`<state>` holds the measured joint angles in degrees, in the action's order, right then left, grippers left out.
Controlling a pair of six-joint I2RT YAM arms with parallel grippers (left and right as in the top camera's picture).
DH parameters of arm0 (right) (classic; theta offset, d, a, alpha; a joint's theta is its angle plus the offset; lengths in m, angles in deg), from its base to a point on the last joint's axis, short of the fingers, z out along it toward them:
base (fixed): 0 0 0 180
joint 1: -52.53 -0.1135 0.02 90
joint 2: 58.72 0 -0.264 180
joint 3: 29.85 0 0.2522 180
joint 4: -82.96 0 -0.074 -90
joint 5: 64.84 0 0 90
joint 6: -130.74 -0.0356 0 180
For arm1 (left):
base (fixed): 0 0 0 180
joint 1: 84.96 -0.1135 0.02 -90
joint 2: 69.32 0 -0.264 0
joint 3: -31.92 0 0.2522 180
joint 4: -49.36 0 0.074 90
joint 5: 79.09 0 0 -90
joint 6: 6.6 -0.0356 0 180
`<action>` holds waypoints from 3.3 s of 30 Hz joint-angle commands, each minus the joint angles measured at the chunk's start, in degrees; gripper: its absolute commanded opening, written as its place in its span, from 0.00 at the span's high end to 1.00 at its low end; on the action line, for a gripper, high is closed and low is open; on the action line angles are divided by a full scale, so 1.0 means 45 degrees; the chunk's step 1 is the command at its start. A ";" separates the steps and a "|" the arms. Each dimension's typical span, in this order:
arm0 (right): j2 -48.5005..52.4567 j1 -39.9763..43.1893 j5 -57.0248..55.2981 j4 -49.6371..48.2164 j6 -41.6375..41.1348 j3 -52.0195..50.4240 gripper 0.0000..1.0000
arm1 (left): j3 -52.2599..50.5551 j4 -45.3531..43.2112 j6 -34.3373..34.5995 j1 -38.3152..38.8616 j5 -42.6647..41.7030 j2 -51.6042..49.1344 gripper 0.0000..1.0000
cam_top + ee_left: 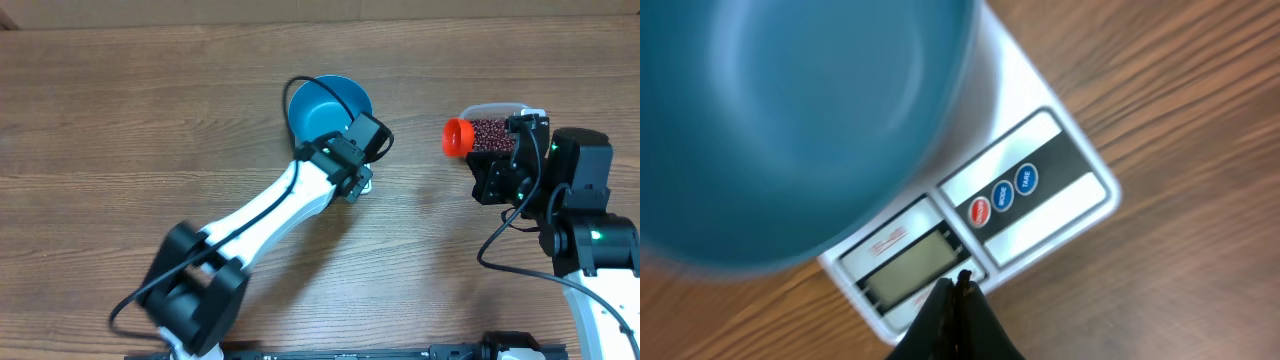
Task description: Scoop item into bowl and weigh 150g on scale
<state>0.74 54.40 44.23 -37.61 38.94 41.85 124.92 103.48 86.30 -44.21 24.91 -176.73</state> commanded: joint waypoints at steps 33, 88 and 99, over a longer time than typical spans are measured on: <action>0.0272 0.0053 -0.0039 -0.0175 0.0097 0.0345 0.97 | -0.0175 -0.2016 -0.0272 -0.0078 0.0359 -0.2108 0.96; 0.0272 0.0053 -0.0034 -0.0165 0.0092 0.0345 0.97 | -0.0282 -0.1715 -0.0364 -0.0471 -0.0976 -0.2531 0.96; 0.0272 0.0053 -0.0034 -0.0160 0.0092 0.0345 0.97 | -0.0282 -0.1681 -0.0364 -0.0471 0.0219 -0.2535 0.96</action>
<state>2.20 54.40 44.25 -38.16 39.07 41.82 124.35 95.65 85.91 -46.06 23.75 -185.65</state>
